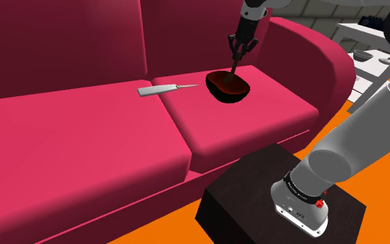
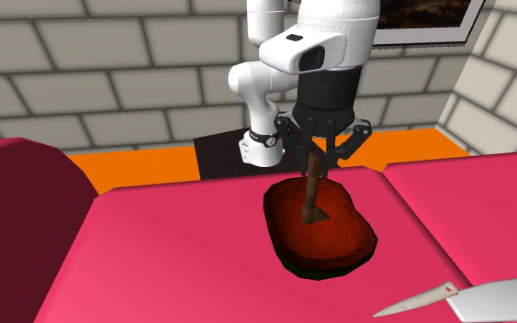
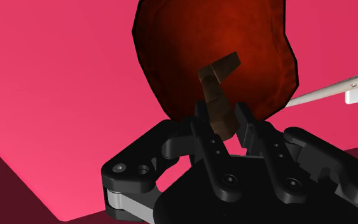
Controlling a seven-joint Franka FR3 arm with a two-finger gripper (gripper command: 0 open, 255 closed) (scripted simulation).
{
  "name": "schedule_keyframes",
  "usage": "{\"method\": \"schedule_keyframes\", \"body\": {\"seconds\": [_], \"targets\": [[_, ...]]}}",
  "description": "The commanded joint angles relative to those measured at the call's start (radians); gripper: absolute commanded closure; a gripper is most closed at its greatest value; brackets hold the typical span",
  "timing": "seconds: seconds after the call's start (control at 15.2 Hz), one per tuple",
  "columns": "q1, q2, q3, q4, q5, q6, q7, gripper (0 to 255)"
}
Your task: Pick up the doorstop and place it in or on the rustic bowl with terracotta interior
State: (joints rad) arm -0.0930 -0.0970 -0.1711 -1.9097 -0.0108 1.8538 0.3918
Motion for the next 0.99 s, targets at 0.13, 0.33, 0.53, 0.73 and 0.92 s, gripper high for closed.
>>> {"method": "schedule_keyframes", "body": {"seconds": [0.13,0.33,0.53,0.73,0.92], "targets": [[0.000,0.000,0.000,0.000,0.000,0.000,0.000,0],[0.000,0.000,0.000,0.000,0.000,0.000,0.000,0],[0.000,-0.003,0.000,0.031,0.000,-0.033,0.000,0],[0.001,-0.002,0.001,0.125,0.000,-0.127,0.000,0],[0.001,-0.002,0.001,0.125,0.000,-0.127,0.000,0]]}}
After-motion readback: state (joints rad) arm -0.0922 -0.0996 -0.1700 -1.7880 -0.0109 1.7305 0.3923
